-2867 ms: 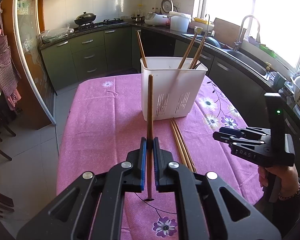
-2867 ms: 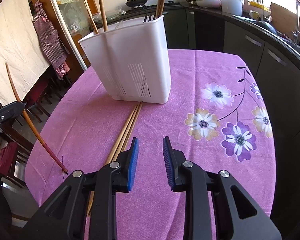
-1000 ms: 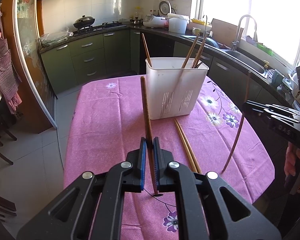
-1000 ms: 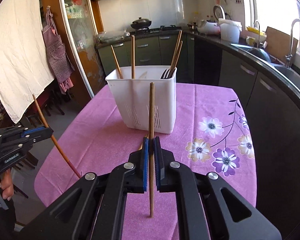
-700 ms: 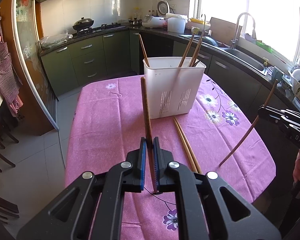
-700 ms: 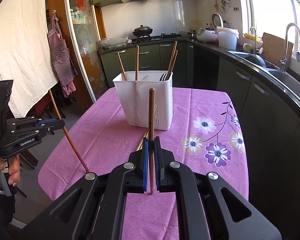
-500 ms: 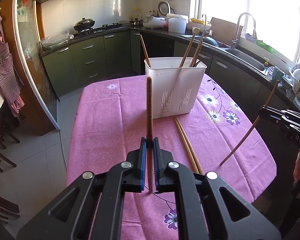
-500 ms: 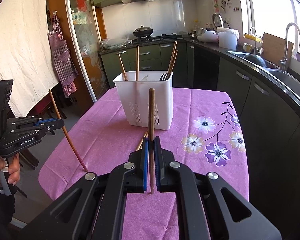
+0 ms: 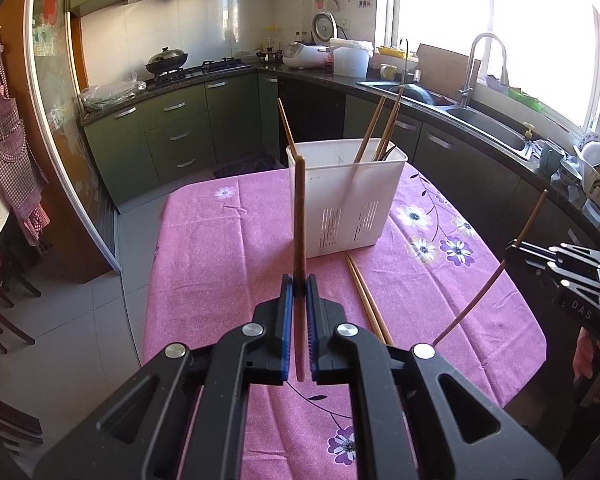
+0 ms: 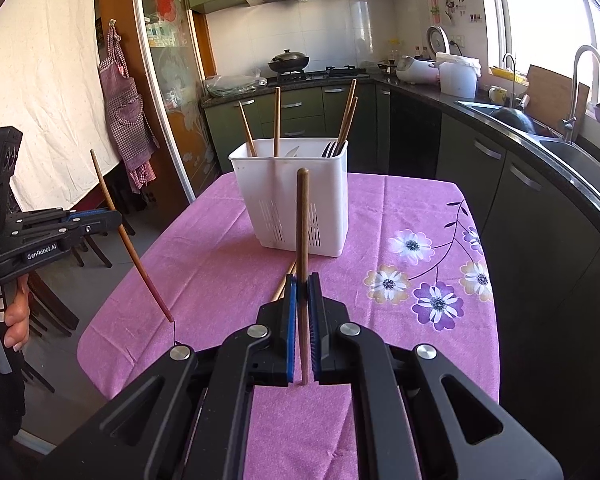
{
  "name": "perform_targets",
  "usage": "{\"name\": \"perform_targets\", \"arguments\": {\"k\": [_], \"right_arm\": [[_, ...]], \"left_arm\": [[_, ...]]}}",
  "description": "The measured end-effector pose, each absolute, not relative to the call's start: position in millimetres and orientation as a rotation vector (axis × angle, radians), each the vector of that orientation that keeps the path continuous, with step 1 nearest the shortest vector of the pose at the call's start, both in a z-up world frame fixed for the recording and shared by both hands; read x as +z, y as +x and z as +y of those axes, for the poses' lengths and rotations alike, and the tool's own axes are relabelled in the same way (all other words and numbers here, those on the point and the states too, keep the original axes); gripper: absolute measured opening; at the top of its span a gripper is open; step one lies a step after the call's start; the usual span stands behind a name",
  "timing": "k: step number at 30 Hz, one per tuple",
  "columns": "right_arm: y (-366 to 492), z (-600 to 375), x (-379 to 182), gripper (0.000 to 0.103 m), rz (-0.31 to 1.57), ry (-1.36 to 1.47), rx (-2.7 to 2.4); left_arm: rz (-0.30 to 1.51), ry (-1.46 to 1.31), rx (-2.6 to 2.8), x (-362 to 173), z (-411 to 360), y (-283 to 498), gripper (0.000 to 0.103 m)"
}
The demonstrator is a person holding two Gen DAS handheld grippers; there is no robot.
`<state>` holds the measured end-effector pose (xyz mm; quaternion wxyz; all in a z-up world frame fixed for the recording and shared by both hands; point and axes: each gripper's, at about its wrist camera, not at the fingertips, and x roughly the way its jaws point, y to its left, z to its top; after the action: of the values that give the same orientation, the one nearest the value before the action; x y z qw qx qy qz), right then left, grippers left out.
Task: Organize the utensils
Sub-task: 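Carry the chopstick over the caddy and open left while right lifts its chopstick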
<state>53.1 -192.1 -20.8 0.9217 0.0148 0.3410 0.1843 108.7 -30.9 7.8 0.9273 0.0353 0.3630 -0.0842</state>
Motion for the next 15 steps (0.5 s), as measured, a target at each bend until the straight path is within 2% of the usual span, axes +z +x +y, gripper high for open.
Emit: {"name": "perform_targets", "arguments": {"k": [5,15], "right_arm": [[52.9,-195.4,-21.3,0.007,0.699,0.036,0.383],[52.1,-206.8,-22.4,0.007,0.694,0.056,0.389]], "left_arm": [[0.718,0.066,-0.203,42.4,-34.0,124.7,0.006],[0.533,0.047,-0.208,131.5,-55.3,170.0,0.006]]}}
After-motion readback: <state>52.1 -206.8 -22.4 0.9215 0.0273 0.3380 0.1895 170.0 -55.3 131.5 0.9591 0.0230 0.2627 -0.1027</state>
